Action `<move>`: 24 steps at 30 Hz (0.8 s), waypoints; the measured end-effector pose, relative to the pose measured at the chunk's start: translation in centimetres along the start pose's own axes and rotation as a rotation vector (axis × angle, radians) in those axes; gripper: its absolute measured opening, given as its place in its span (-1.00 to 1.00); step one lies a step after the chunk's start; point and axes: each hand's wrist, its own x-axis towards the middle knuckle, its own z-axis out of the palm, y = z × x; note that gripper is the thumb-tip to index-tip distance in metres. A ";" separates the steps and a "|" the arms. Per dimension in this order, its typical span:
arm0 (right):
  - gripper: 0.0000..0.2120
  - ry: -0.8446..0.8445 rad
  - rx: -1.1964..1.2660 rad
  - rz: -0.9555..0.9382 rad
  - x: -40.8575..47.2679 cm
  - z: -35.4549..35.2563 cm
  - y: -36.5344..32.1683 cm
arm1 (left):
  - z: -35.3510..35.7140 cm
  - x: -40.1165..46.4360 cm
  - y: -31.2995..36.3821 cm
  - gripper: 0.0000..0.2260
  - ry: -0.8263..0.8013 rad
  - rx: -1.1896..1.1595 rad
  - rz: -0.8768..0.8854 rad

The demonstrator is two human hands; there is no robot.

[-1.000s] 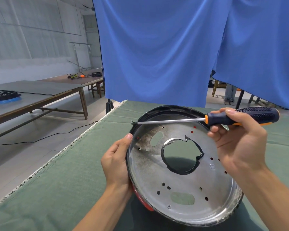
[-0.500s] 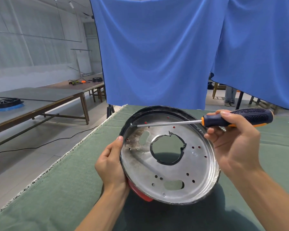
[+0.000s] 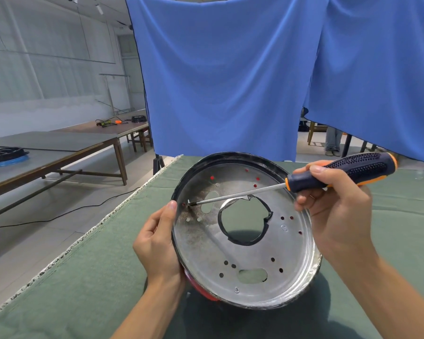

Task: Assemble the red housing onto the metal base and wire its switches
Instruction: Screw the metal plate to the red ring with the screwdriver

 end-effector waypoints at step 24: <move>-0.89 0.346 0.030 0.114 1.3 -1.8 1.4 | -0.3 2.2 -1.3 -0.71 -0.177 0.701 -0.054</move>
